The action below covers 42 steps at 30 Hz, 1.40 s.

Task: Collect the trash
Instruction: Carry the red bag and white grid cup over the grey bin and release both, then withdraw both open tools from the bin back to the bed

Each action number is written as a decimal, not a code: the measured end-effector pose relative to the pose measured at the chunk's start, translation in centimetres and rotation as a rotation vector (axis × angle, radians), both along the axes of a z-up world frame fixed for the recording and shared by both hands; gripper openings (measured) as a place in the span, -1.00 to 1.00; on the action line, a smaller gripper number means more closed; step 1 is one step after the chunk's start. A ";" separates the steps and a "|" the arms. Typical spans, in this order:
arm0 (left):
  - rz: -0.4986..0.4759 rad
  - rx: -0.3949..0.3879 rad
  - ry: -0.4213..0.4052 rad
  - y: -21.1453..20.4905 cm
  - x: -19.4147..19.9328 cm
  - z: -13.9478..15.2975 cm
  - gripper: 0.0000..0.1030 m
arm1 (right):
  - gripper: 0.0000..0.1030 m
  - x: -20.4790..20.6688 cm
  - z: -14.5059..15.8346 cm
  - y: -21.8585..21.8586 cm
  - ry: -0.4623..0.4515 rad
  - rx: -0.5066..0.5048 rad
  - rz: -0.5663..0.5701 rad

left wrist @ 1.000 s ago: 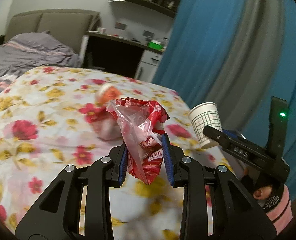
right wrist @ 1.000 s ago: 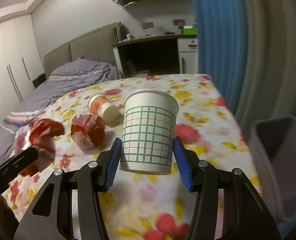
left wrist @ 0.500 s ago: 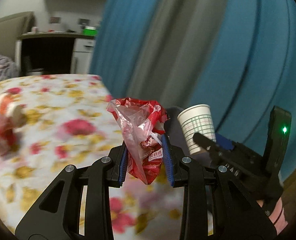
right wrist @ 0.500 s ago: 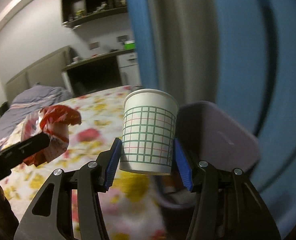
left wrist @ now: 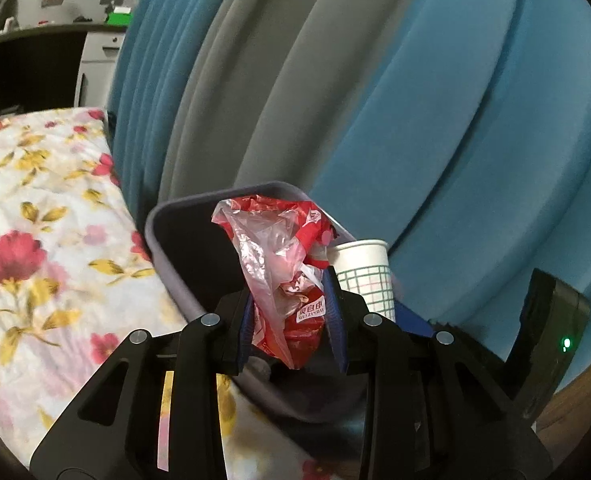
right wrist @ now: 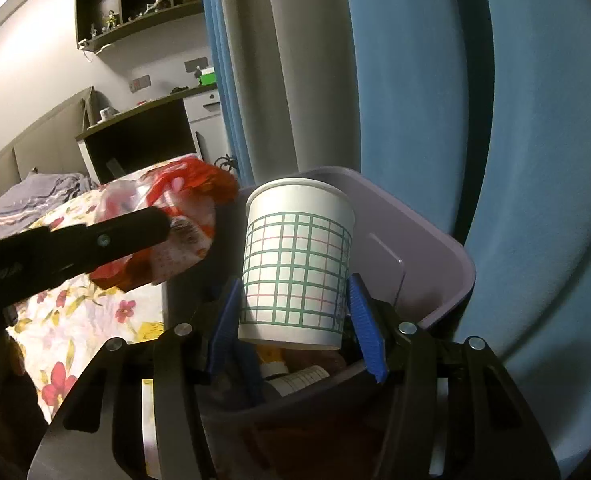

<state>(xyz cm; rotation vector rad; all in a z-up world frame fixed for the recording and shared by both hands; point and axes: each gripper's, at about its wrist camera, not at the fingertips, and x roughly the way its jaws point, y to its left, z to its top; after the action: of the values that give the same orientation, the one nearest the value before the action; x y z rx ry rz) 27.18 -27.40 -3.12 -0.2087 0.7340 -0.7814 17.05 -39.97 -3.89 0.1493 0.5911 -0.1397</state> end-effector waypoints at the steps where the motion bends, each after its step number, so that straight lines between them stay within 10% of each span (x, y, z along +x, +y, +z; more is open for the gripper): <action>1: -0.004 -0.003 0.011 -0.3 0.2 -0.2 -0.40 | 0.05 0.1 -0.1 0.0 0.003 -0.001 -0.001; 5: -0.017 -0.010 0.043 -0.8 0.9 -0.9 -0.27 | 0.06 0.7 -0.6 0.3 0.018 -0.013 -0.007; 9: -0.021 -0.025 0.062 -0.7 1.3 -1.3 0.43 | 0.14 1.1 -1.2 0.4 0.036 -0.009 -0.014; 13: 0.004 -0.032 0.045 0.4 1.2 -0.9 0.68 | 0.35 1.2 -1.2 0.2 0.034 -0.010 -0.015; 42: 0.627 0.285 -0.074 24.5 -5.2 -0.5 0.88 | 0.73 -2.0 3.0 9.3 -0.106 -0.042 0.033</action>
<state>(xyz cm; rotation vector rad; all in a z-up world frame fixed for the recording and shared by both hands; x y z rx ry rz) 22.00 -2.90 -3.65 -0.1378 0.6494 -0.0852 15.00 -30.67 -0.87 0.1050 0.4844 -0.1113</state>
